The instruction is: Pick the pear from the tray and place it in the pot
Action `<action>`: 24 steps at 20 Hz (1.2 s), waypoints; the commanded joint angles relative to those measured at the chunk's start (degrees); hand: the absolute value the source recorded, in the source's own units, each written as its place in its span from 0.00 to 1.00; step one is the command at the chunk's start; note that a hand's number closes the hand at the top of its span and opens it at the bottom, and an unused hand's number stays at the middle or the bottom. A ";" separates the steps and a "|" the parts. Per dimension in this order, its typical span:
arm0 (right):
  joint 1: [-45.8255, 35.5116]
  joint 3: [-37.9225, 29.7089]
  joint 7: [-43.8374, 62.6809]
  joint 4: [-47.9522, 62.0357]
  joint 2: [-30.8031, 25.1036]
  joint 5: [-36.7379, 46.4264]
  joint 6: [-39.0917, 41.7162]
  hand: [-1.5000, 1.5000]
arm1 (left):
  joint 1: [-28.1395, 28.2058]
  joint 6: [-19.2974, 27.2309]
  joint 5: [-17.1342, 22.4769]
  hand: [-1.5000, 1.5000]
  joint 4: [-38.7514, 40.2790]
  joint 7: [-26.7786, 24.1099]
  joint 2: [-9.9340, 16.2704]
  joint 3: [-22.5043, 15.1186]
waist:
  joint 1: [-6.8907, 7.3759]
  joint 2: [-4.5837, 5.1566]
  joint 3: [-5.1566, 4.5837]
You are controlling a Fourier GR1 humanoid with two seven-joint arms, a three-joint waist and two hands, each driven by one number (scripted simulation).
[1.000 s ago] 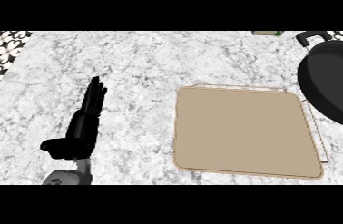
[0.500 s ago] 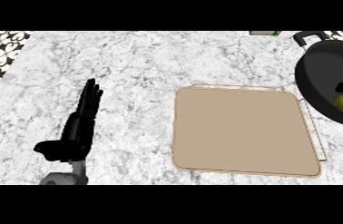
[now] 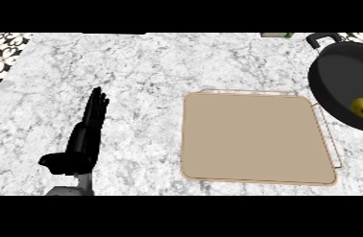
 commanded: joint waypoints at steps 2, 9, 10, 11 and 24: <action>2.53 -2.20 5.24 -3.40 3.28 2.80 -14.87 0.00 | -2.21 0.86 0.17 0.50 -1.58 3.83 0.89 1.48 | -0.47 -0.16 -0.03; 11.94 -0.41 3.31 -18.57 14.25 3.66 -16.76 0.00 | 3.88 -0.23 -0.10 0.50 -2.60 -0.03 0.54 0.75 | -1.69 -0.82 -0.13; 11.88 -0.46 3.60 -22.98 14.13 5.02 -13.24 0.00 | 1.96 -0.46 0.31 0.50 -1.38 -0.04 0.55 1.51 | -2.02 -0.85 -0.16; 13.75 -0.21 3.04 -21.91 15.27 4.41 -17.22 0.00 | 3.19 0.67 -0.20 0.50 -1.58 -0.68 -1.10 0.53 | -1.67 -0.70 -0.12; 29.79 6.08 11.91 -50.15 24.28 9.25 -10.49 0.00 | 5.11 0.14 -1.75 0.50 -5.34 2.12 -1.47 -0.89 | -1.47 -0.71 -0.11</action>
